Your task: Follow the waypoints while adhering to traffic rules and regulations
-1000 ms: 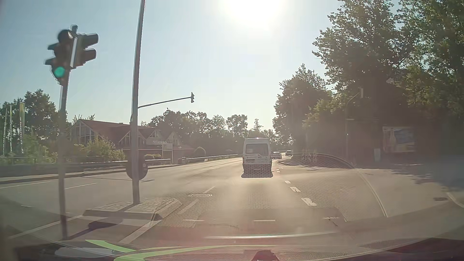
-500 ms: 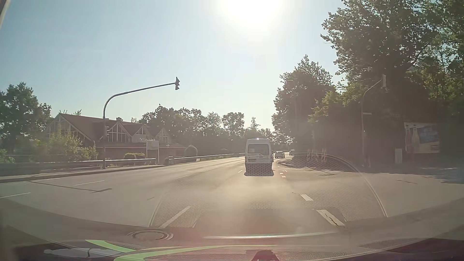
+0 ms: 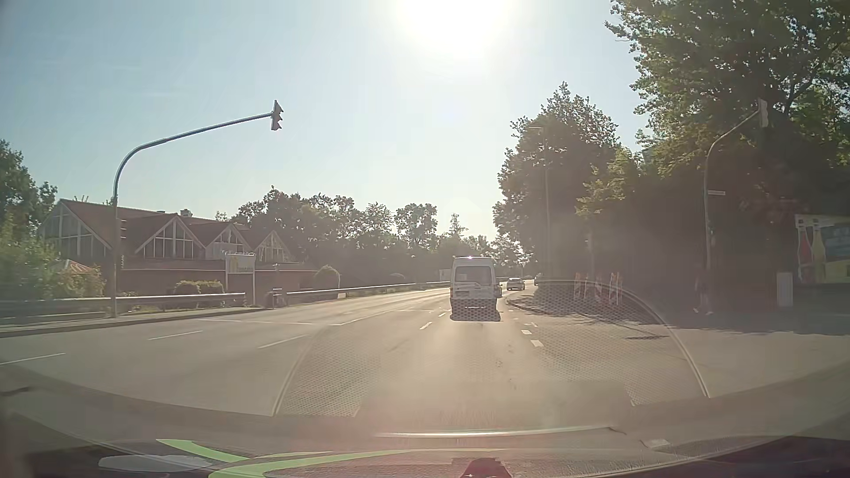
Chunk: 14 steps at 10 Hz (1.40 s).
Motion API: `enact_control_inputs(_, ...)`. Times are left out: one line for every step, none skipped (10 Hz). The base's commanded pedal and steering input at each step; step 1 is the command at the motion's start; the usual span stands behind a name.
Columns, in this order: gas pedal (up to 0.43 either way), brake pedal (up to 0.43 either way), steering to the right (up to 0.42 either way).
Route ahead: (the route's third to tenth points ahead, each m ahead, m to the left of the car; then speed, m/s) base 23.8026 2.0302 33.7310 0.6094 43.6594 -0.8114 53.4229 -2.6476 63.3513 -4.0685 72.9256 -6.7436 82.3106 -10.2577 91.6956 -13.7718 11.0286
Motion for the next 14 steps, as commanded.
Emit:
enact_control_inputs(0.197, 0.000, 0.016)
enact_control_inputs(0.189, 0.000, 0.016)
enact_control_inputs(0.189, 0.000, 0.015)
enact_control_inputs(0.189, 0.000, 0.016)
enact_control_inputs(0.189, 0.000, 0.015)
enact_control_inputs(0.189, 0.000, 0.015)
enact_control_inputs(0.189, 0.000, 0.015)
enact_control_inputs(0.189, 0.000, 0.014)
enact_control_inputs(0.189, 0.000, 0.014)
enact_control_inputs(0.189, 0.000, 0.014)
enact_control_inputs(0.189, 0.000, 0.014)
enact_control_inputs(0.189, 0.000, 0.014)
enact_control_inputs(0.177, 0.000, 0.014)
enact_control_inputs(0.169, 0.000, 0.014)
